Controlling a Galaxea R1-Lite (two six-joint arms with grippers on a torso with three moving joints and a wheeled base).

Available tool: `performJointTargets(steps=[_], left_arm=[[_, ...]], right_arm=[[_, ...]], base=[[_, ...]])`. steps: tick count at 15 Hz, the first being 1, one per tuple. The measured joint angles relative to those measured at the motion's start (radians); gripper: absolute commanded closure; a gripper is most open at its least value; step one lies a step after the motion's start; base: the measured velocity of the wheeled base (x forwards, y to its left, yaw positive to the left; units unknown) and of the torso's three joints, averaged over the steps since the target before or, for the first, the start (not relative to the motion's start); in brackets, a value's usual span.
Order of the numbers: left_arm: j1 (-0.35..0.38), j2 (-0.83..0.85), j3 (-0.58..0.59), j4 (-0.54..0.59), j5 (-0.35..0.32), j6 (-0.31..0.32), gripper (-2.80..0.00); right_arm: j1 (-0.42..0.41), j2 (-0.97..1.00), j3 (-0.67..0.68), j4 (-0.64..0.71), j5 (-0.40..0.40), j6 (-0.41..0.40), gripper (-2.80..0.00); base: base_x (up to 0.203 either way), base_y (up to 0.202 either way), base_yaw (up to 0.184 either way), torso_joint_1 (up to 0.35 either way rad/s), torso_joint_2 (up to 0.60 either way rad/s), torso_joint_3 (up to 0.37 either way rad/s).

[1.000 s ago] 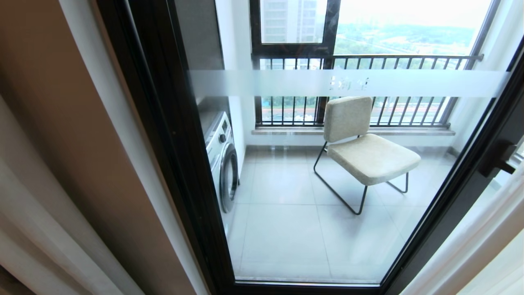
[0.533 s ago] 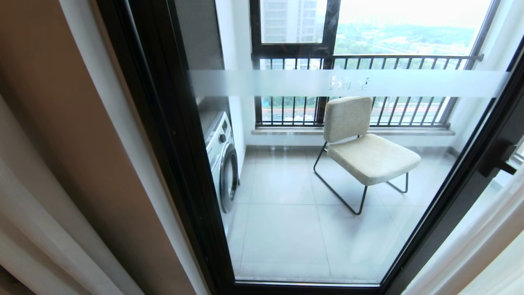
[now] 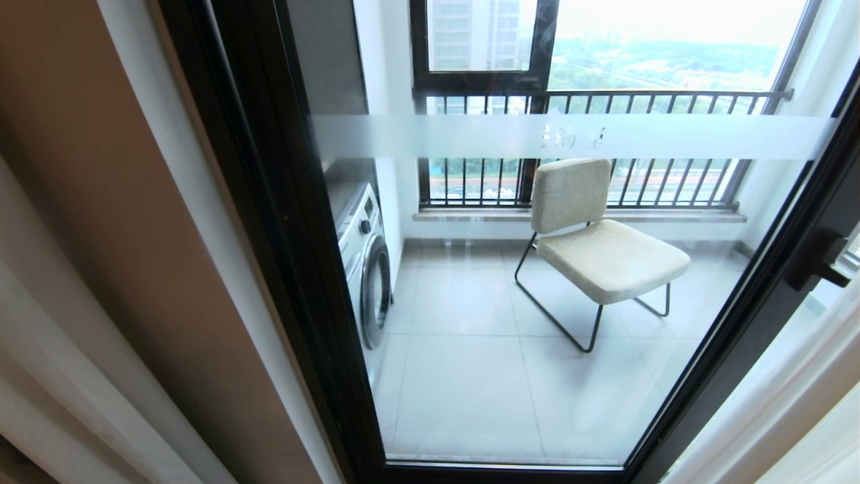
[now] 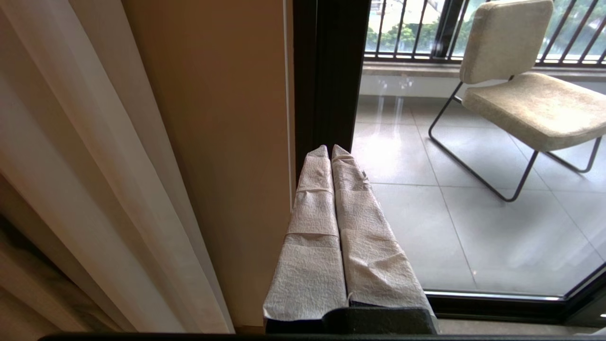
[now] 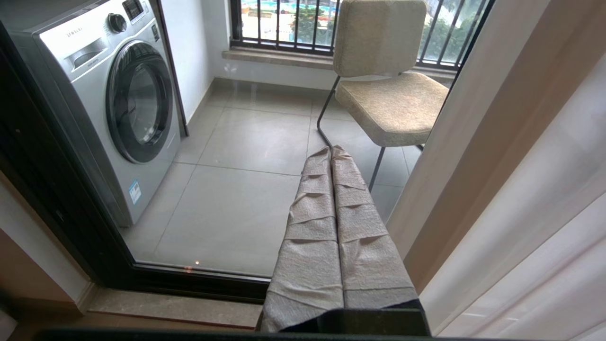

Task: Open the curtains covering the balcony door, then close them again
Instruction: Close the inner curtains on both sides

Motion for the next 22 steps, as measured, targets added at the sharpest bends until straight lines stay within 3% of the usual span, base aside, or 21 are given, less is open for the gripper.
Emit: performJointTargets(steps=[7,11,16,19,22], left_arm=[[0.000,0.000,-0.072,-0.045,0.008,0.001,0.00],[0.000,0.002,-0.235,-0.002,0.101,0.003,0.00],[-0.001,0.100,-0.485,0.106,0.139,0.036,0.00],[-0.002,0.279,-0.648,0.110,0.225,0.054,0.00],[-0.002,0.464,-0.801,0.111,0.413,0.059,0.00]], right_arm=[[0.000,0.000,0.000,0.000,0.000,0.000,0.00],[0.000,0.000,0.000,0.000,-0.001,0.000,0.00],[0.000,0.000,0.000,0.000,0.000,0.000,0.00],[0.000,0.000,0.000,0.000,0.000,0.000,0.00],[0.000,0.000,0.000,0.000,0.000,0.000,0.00]], base=[[0.000,0.000,0.000,0.000,0.00,0.000],[0.000,0.000,0.000,0.000,0.00,0.000],[0.000,0.000,0.000,0.000,0.00,0.000],[0.000,0.000,0.000,0.000,0.00,0.000],[0.000,0.000,0.000,0.000,0.00,0.000]])
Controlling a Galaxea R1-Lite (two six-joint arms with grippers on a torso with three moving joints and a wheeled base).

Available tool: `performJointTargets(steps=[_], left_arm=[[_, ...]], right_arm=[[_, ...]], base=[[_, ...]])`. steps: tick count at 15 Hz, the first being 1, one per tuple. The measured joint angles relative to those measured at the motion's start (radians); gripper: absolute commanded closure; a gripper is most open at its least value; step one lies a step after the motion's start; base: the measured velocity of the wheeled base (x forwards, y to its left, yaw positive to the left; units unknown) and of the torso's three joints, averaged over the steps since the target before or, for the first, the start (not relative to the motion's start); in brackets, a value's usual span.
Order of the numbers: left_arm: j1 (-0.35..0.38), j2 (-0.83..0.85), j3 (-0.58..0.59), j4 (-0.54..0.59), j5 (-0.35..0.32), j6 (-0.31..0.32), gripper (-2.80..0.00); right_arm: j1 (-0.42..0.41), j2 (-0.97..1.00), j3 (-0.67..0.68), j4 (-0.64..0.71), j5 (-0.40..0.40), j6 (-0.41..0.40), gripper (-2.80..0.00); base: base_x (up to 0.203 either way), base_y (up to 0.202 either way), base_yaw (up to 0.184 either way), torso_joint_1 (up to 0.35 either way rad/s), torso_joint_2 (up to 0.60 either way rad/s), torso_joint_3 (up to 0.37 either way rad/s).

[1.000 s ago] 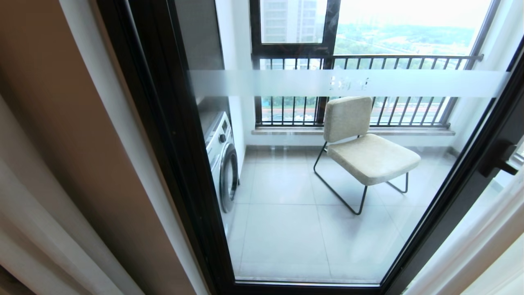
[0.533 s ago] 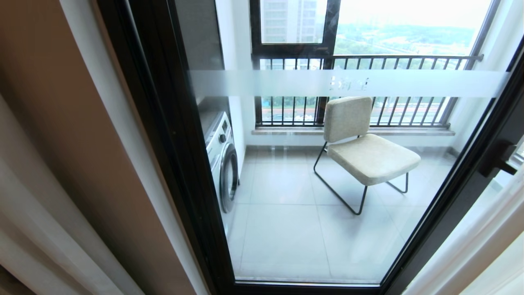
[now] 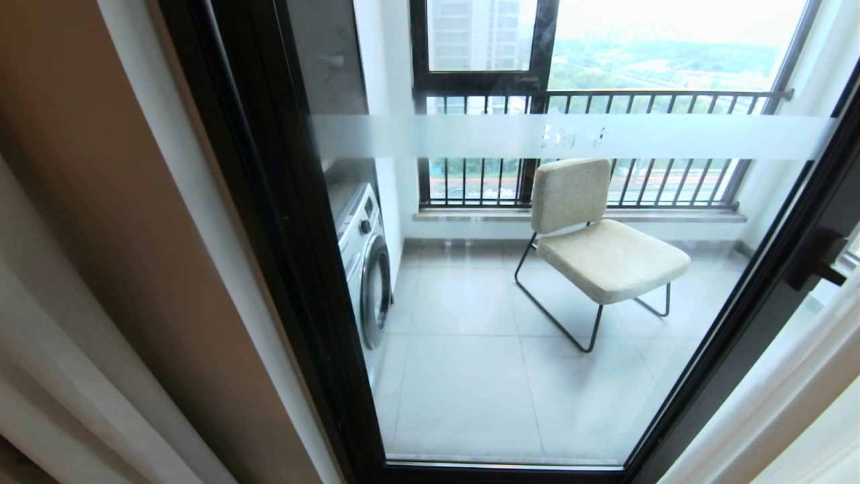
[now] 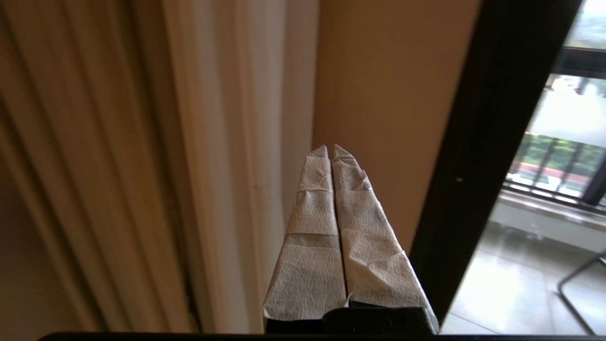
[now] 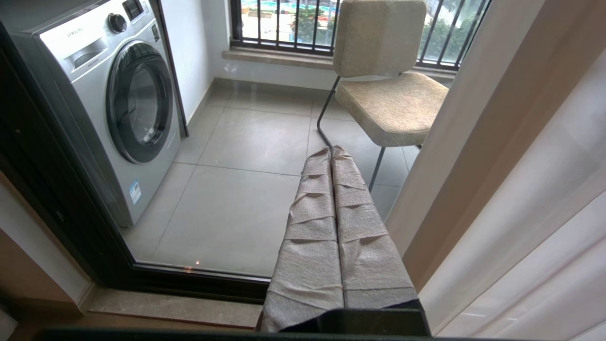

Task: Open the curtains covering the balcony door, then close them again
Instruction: Close the inner curtains on both sides

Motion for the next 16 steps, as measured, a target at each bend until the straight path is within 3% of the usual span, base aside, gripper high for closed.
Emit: performJointTargets(steps=[4,6,11,16], left_arm=[[0.002,0.169,-0.089,0.001,0.354,-0.007,0.00],[0.005,0.226,-0.124,0.001,0.435,-0.013,0.00],[0.040,0.371,-0.245,-0.001,0.450,-0.015,0.00],[0.203,0.487,-0.342,-0.004,0.440,-0.015,0.00]], right_arm=[[0.000,0.000,0.000,0.000,0.000,0.000,0.00],[0.000,0.000,0.000,0.000,0.000,0.000,0.00],[0.000,0.000,0.000,0.000,0.000,0.000,0.00],[0.000,0.000,0.000,0.000,0.000,-0.001,0.00]], base=[[0.000,0.000,0.000,0.000,0.00,0.000],[0.000,0.000,0.000,0.000,0.00,0.000],[0.000,0.000,0.000,0.000,0.00,0.000],[0.000,0.000,0.000,0.000,0.00,0.000]])
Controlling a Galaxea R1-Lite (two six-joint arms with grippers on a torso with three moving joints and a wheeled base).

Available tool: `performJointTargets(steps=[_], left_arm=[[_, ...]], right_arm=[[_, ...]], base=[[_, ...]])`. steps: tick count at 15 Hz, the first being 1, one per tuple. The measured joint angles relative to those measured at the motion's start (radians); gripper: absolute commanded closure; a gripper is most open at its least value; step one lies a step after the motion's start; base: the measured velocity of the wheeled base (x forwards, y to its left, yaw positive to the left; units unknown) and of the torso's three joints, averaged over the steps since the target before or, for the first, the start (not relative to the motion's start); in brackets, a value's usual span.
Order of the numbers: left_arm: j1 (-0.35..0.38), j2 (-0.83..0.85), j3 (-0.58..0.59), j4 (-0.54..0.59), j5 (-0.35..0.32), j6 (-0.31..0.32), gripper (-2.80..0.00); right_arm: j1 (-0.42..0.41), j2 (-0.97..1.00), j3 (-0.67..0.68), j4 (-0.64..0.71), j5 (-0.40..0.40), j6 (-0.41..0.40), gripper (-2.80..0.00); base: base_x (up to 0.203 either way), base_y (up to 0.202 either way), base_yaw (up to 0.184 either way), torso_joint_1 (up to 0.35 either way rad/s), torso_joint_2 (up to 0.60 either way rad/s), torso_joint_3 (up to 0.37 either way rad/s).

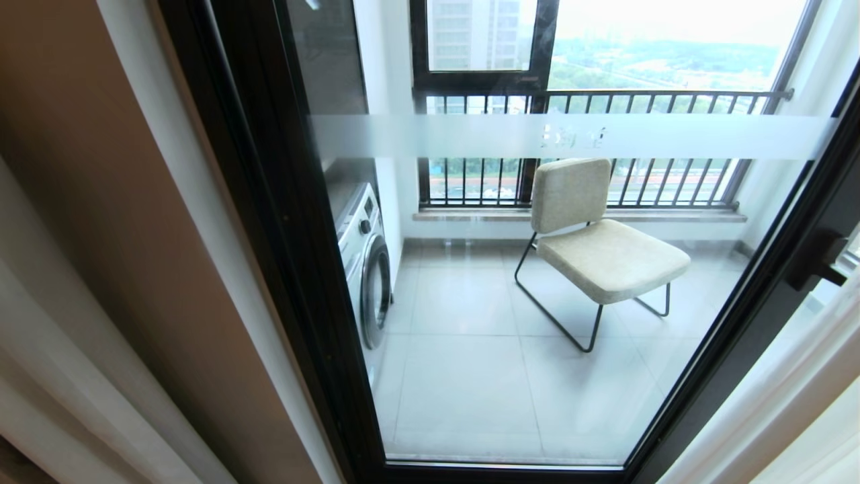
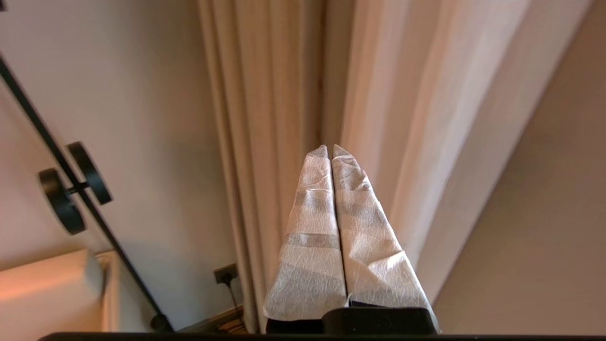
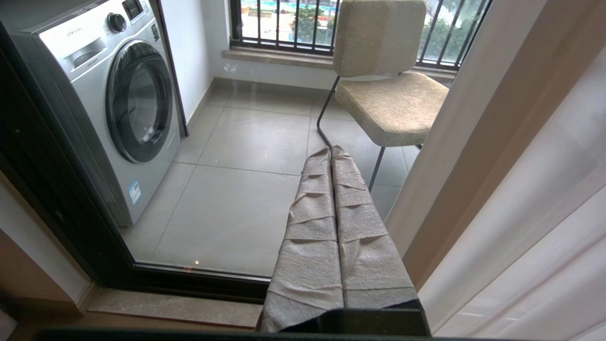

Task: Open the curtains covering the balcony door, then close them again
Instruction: Close the inner curtains on both sides

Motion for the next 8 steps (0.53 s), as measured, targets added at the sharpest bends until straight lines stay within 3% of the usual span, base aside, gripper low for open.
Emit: performJointTargets(steps=[2,3,8], left_arm=[[0.075,0.030,-0.018,0.001,-0.042,0.000,0.00],[0.113,0.041,-0.022,0.001,-0.076,0.000,-2.80],[0.327,0.114,-0.023,-0.035,-0.309,-0.002,-2.80]], right_arm=[[0.000,0.000,0.000,0.000,0.000,0.000,0.00],[0.000,0.000,0.000,0.000,0.000,0.001,0.00],[0.000,0.000,0.000,0.000,0.000,0.001,0.00]], base=[[0.000,0.000,0.000,0.000,0.00,0.000],[0.000,0.000,0.000,0.000,0.00,0.000],[0.000,0.000,0.000,0.000,0.00,0.000]])
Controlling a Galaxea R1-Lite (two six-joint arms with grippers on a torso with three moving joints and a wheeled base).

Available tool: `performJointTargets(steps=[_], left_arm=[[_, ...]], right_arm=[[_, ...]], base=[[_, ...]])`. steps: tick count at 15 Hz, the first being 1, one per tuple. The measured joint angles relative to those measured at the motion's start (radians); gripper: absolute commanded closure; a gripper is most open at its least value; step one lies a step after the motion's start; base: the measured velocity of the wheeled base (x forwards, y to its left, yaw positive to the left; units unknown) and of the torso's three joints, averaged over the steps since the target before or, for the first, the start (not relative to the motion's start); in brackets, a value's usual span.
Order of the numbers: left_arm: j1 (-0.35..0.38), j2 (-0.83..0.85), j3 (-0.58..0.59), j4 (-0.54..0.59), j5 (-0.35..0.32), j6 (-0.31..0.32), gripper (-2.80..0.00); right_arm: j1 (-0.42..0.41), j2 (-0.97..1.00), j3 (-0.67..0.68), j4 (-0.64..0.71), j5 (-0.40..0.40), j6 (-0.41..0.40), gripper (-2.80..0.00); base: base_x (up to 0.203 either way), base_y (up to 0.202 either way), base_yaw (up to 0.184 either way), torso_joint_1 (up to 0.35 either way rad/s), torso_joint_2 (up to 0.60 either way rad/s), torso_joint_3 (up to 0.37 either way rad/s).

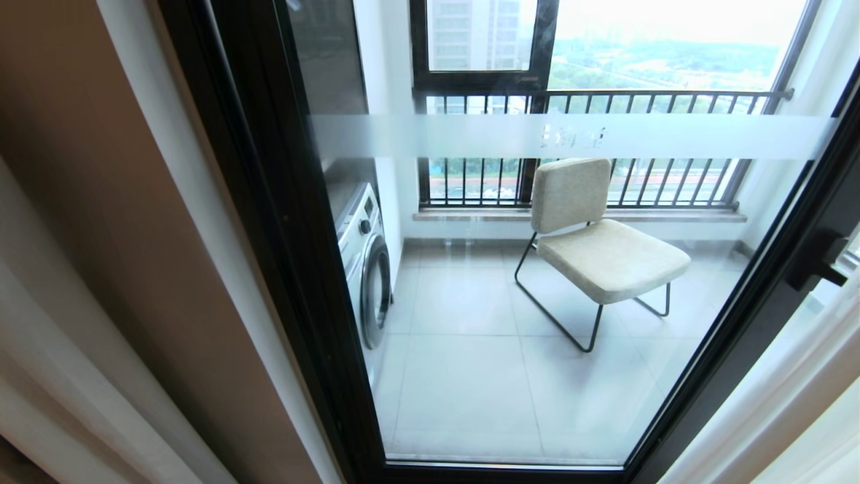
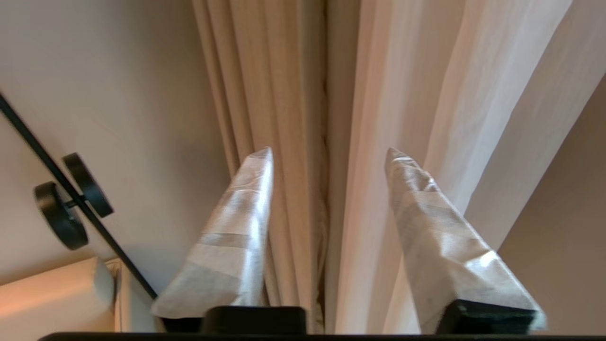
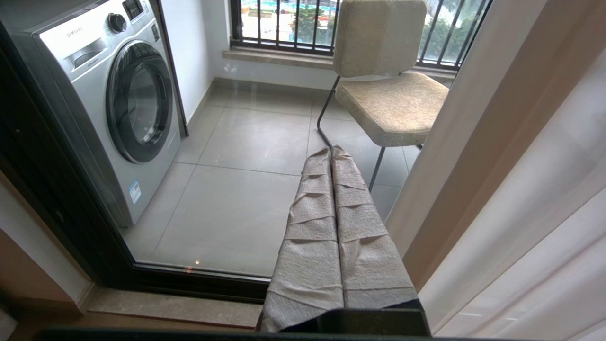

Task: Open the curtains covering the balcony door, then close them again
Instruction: Close the inner curtains on both sides

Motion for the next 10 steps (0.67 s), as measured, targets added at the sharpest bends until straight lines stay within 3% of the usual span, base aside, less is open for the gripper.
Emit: performJointTargets(steps=[3,8,10], left_arm=[[0.026,0.047,0.005,-0.026,-0.081,-0.049,-2.80],[0.029,0.102,0.001,-0.030,-0.314,-0.109,-2.80],[0.034,0.139,-0.003,-0.078,-0.333,-0.113,-2.80]], right_arm=[[0.000,0.000,0.000,0.000,0.000,0.000,0.00],[0.000,0.000,0.000,0.000,-0.001,0.000,0.00],[0.000,0.000,0.000,0.000,0.000,0.000,0.00]], base=[[0.000,0.000,0.000,0.000,0.00,0.000],[0.000,0.000,0.000,0.000,0.00,0.000],[0.000,0.000,0.000,0.000,0.00,0.000]])
